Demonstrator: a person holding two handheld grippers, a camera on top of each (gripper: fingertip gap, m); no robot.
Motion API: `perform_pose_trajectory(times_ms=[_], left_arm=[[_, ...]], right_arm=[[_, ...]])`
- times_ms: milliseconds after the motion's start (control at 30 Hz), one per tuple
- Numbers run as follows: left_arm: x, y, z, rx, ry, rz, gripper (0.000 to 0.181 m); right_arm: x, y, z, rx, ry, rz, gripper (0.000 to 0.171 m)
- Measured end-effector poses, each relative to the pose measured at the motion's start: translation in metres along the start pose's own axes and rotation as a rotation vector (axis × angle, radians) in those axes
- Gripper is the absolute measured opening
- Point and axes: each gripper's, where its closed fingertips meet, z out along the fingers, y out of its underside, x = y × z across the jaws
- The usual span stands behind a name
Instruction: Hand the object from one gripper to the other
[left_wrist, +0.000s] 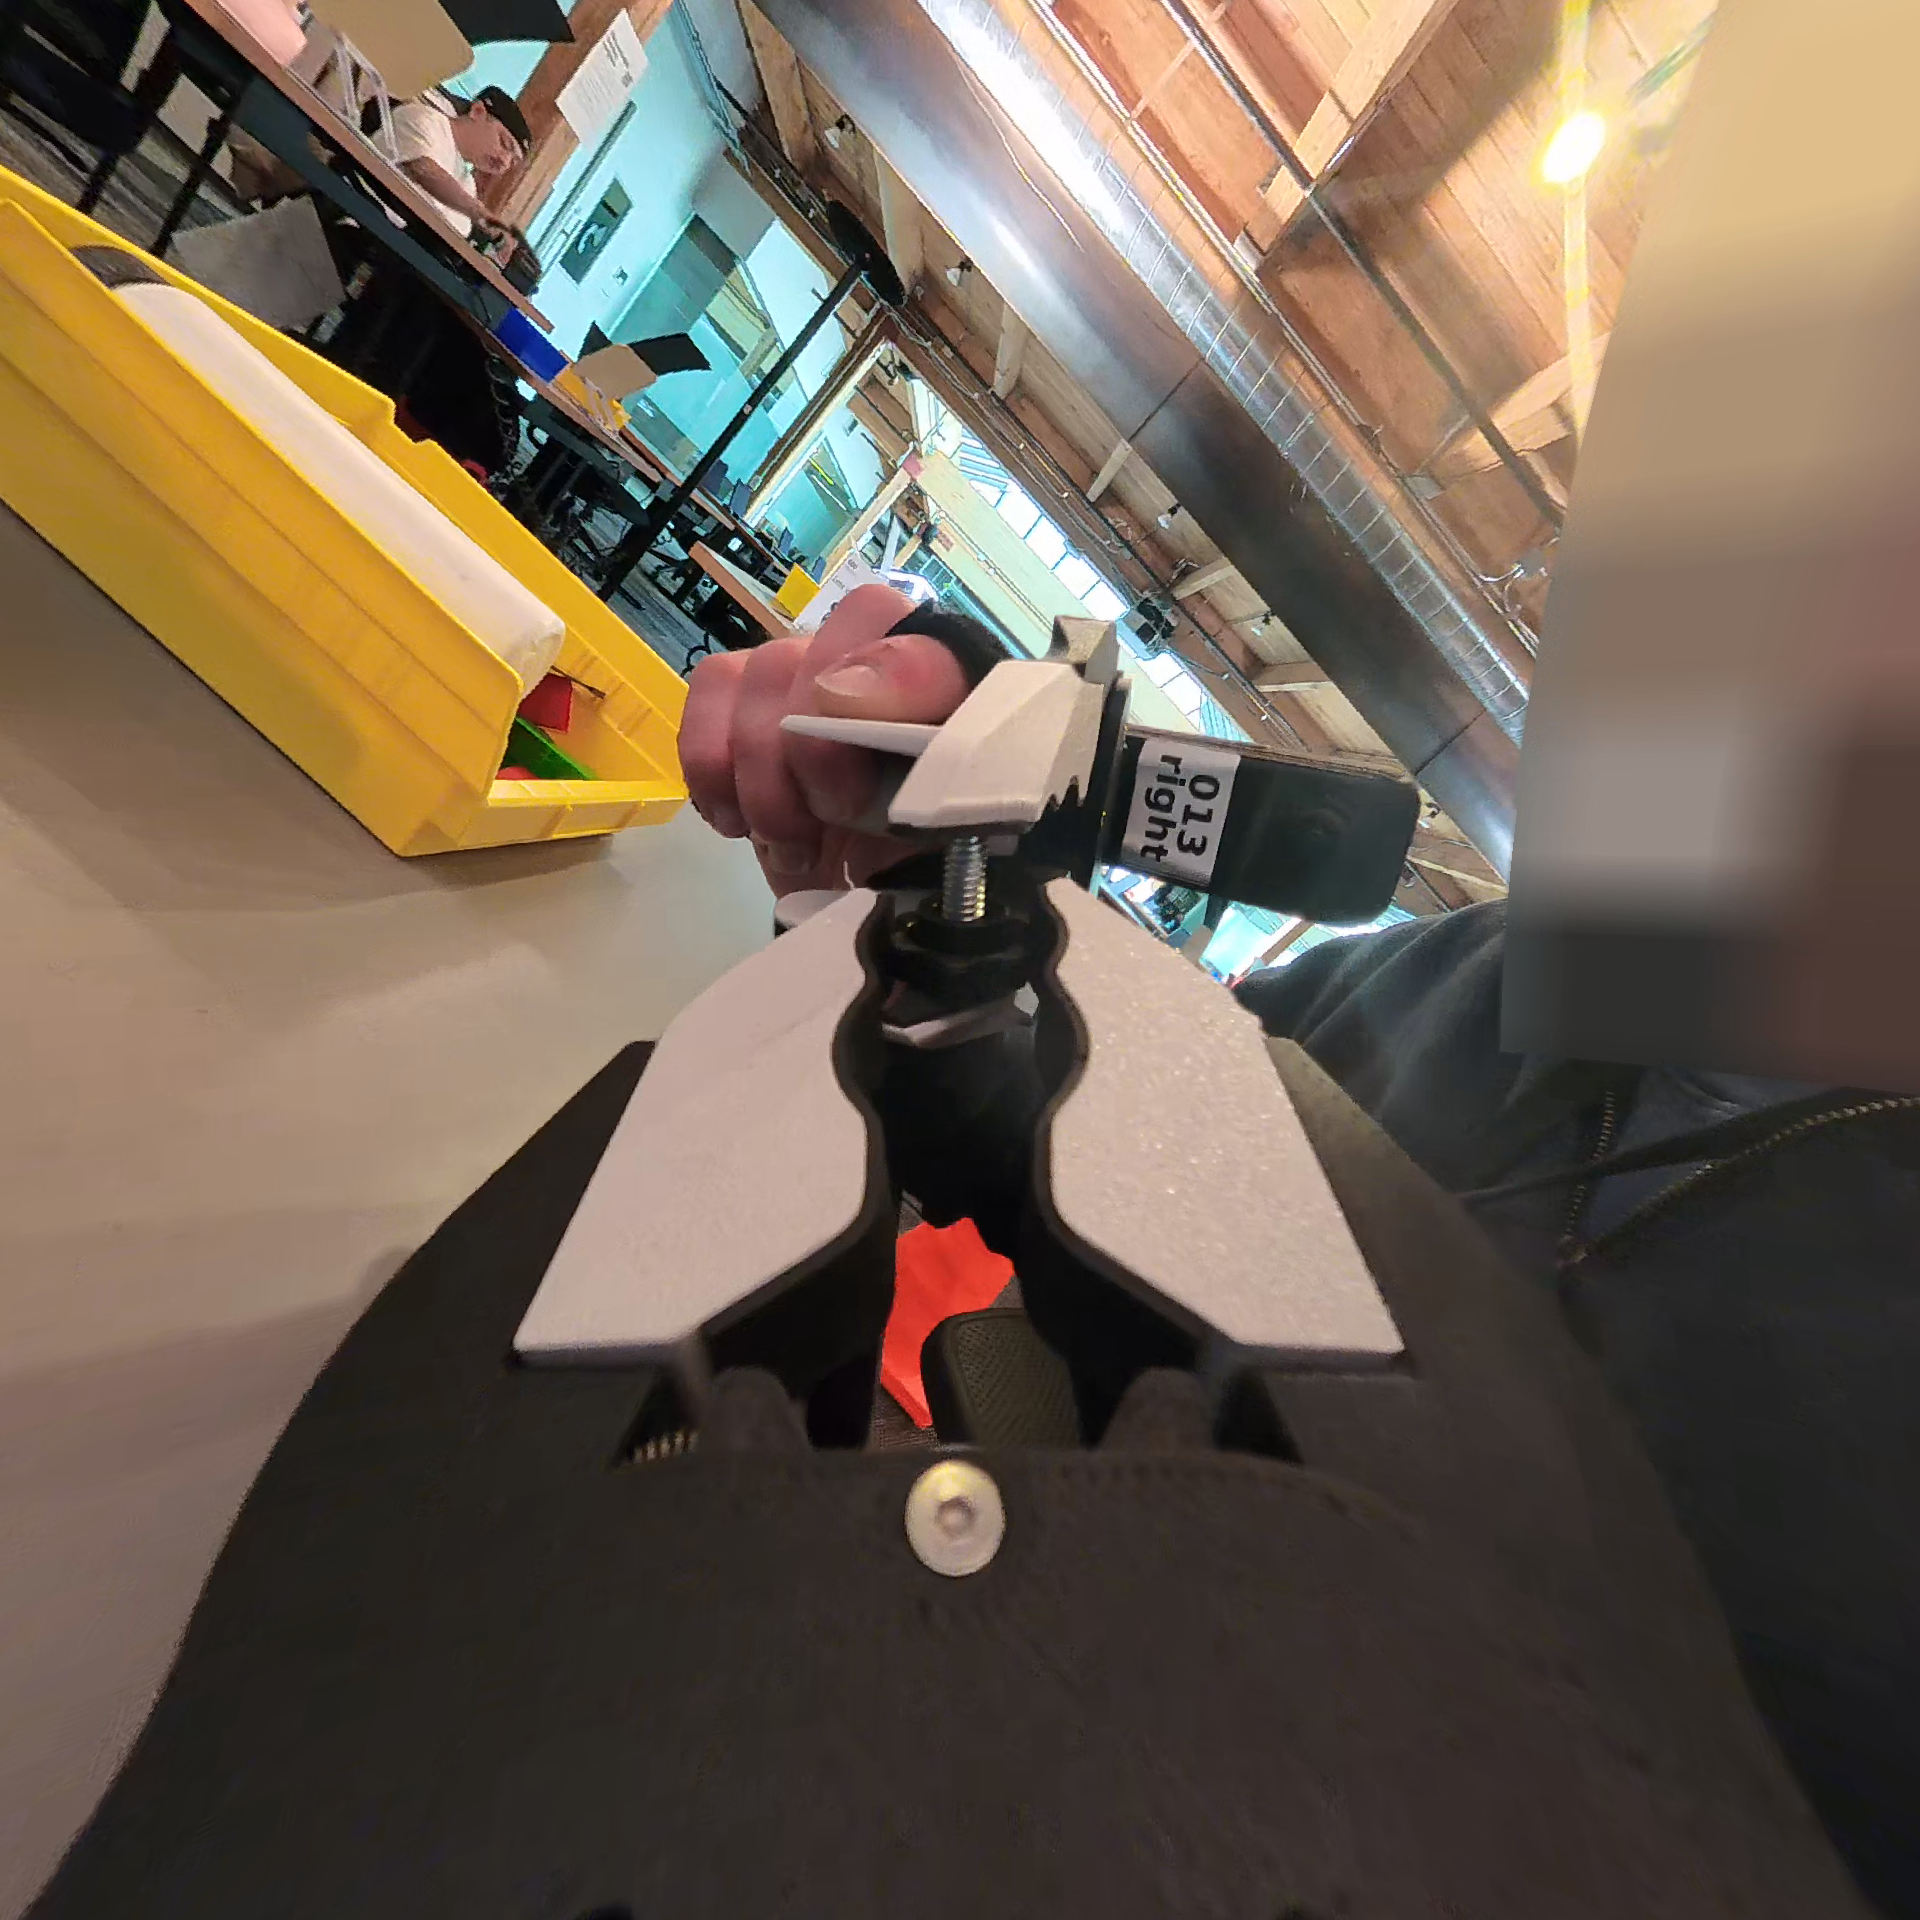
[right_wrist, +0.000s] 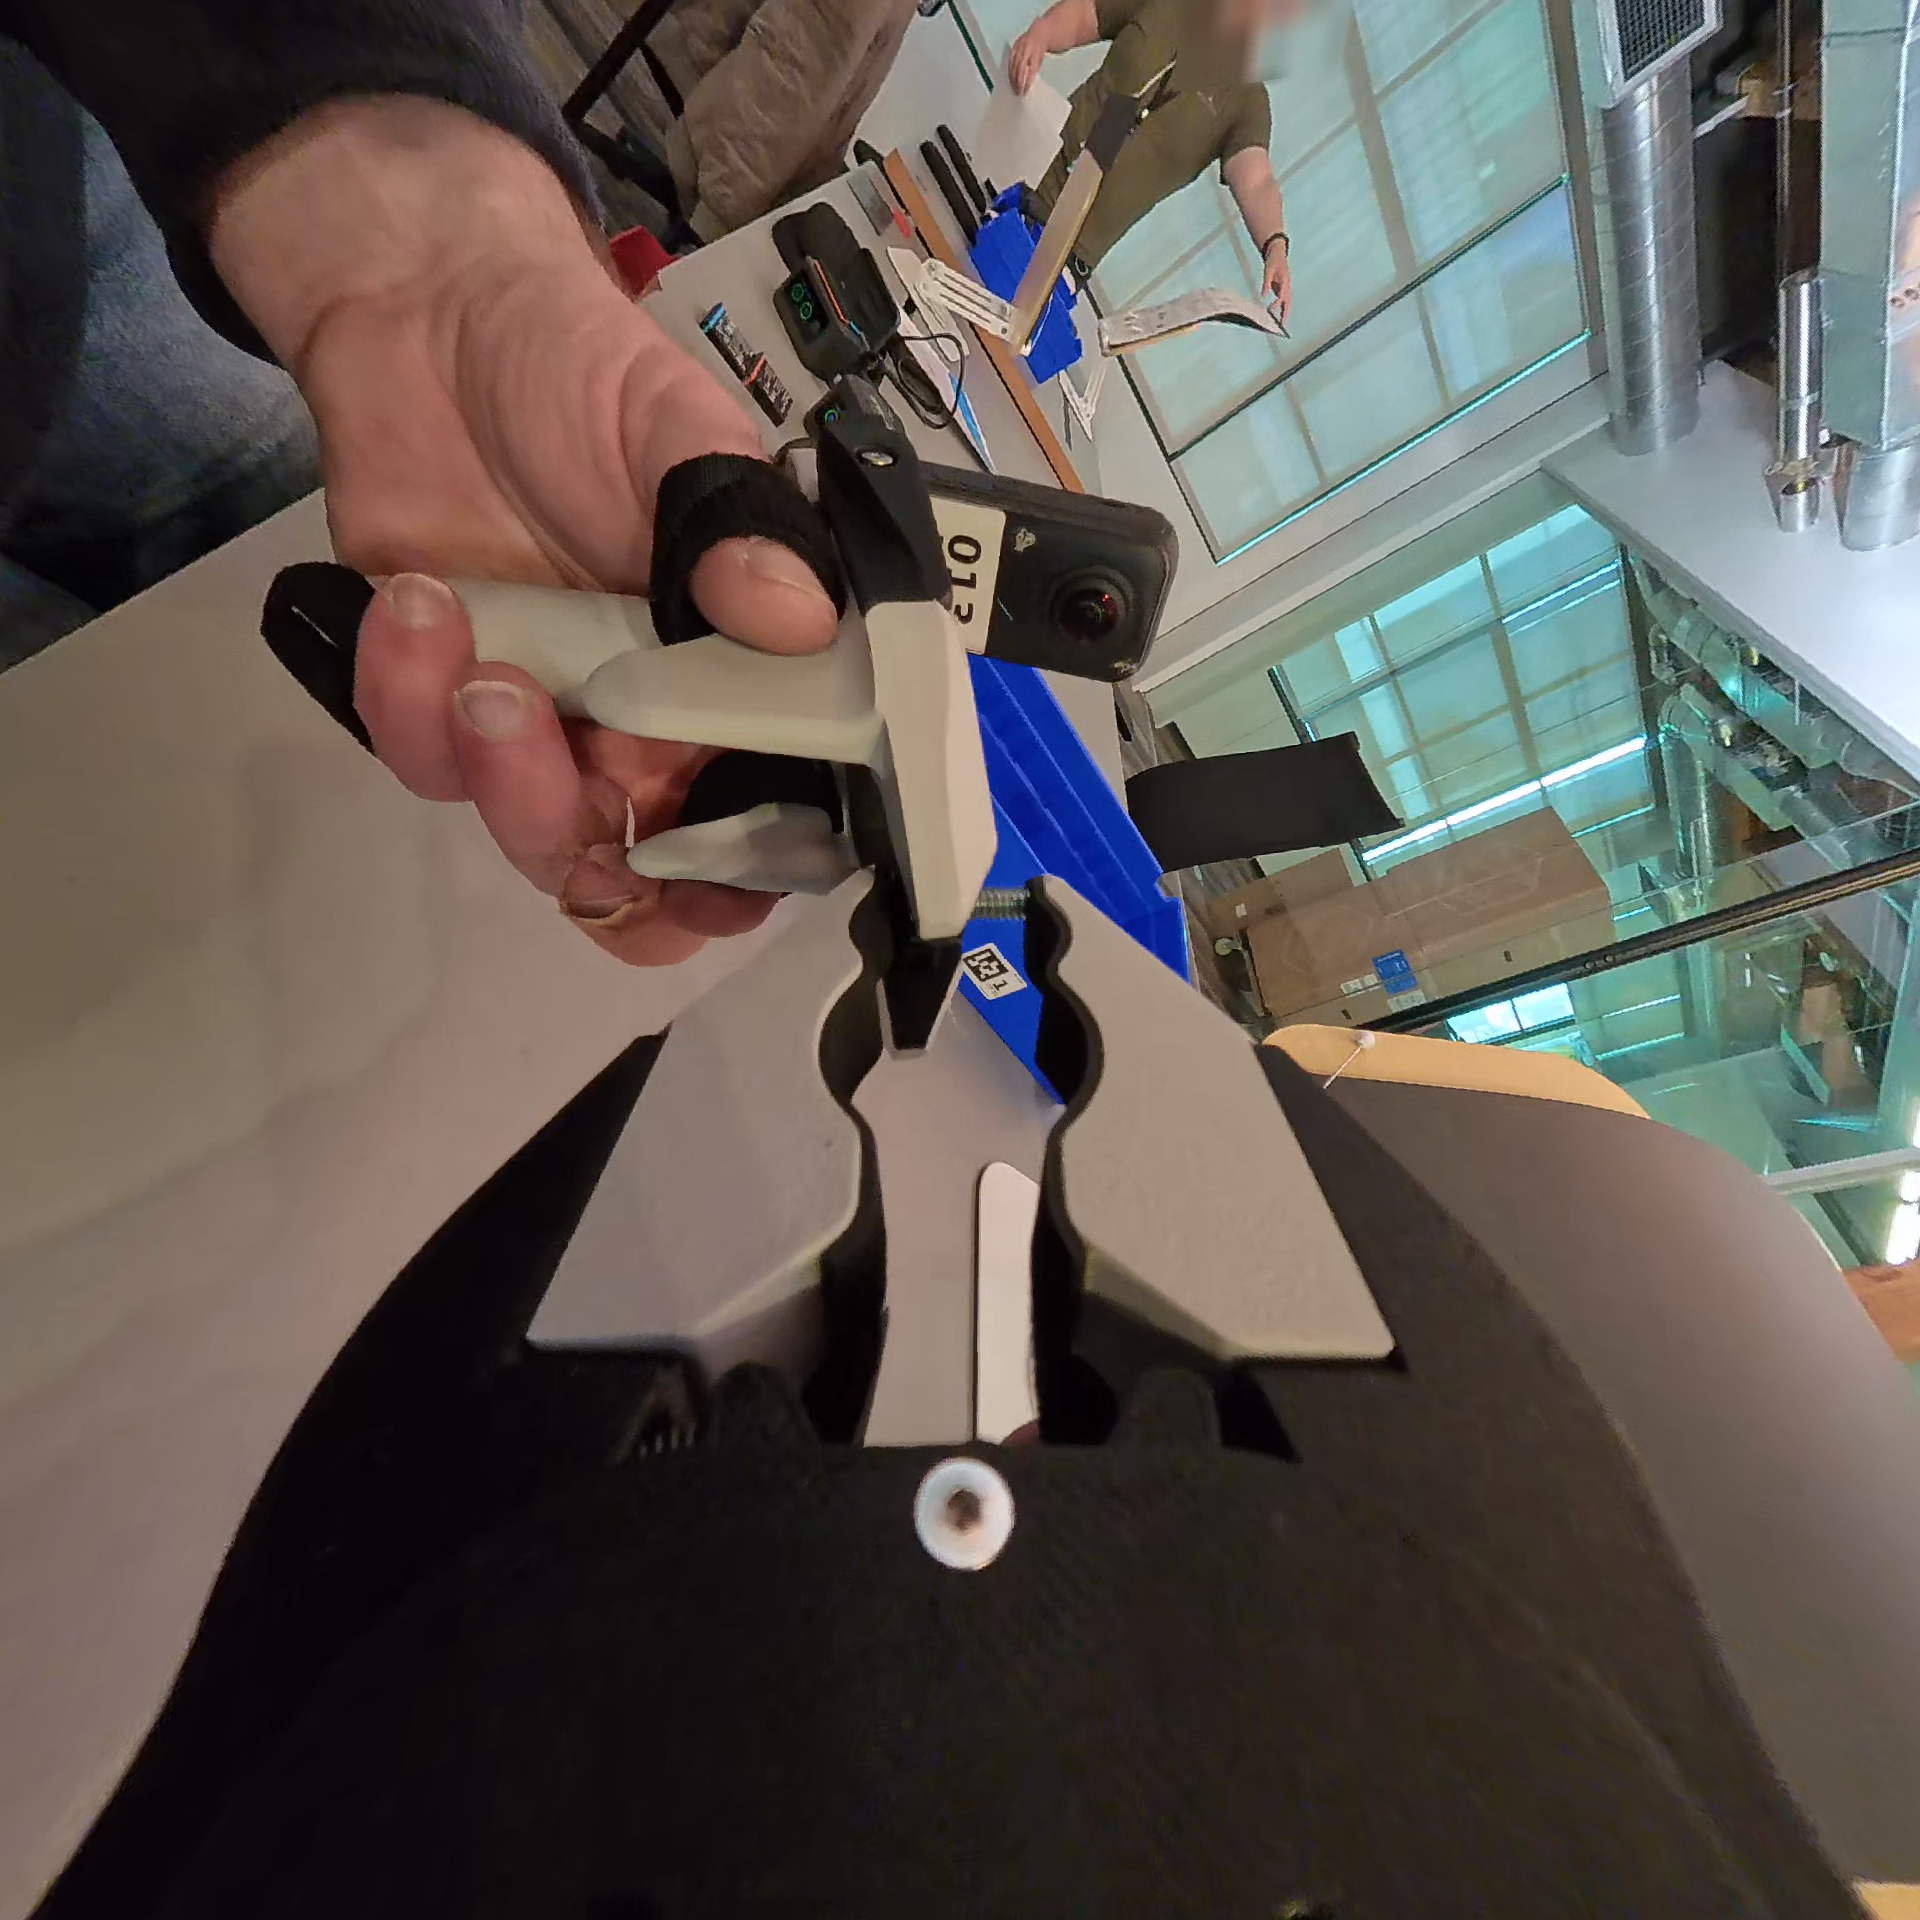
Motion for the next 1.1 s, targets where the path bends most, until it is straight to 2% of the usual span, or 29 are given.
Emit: perform_pose_trajectory(times_ms=[267,367,433,533,700,933,1100], left_arm=[[-0.006,-0.003,-0.004,-0.019,-0.087,0.134,0.023],[-0.011,-0.005,-0.009,-0.068,-0.173,0.285,0.023],[-0.013,-0.007,-0.011,-0.116,-0.243,0.441,0.023],[-0.016,-0.011,-0.014,-0.184,-0.353,0.694,0.023],[-0.013,-0.015,-0.012,-0.302,-0.475,1.120,0.024],[-0.013,-0.019,-0.009,-0.405,-0.562,1.481,0.024],[-0.019,-0.011,-0.006,-0.489,-0.589,1.673,0.024]], right_arm=[[-0.003,0.008,-0.004,-0.050,-0.003,-0.051,0.041],[-0.002,0.009,-0.011,-0.030,-0.006,0.025,0.041],[0.000,0.012,-0.016,-0.007,-0.010,0.151,0.040],[0.003,0.021,-0.020,0.041,-0.056,0.464,0.043],[0.009,0.017,-0.030,0.312,-0.205,1.032,0.048],[0.010,0.003,-0.030,0.513,-0.378,1.348,0.047],[0.002,-0.010,-0.021,0.532,-0.471,1.396,0.044]])
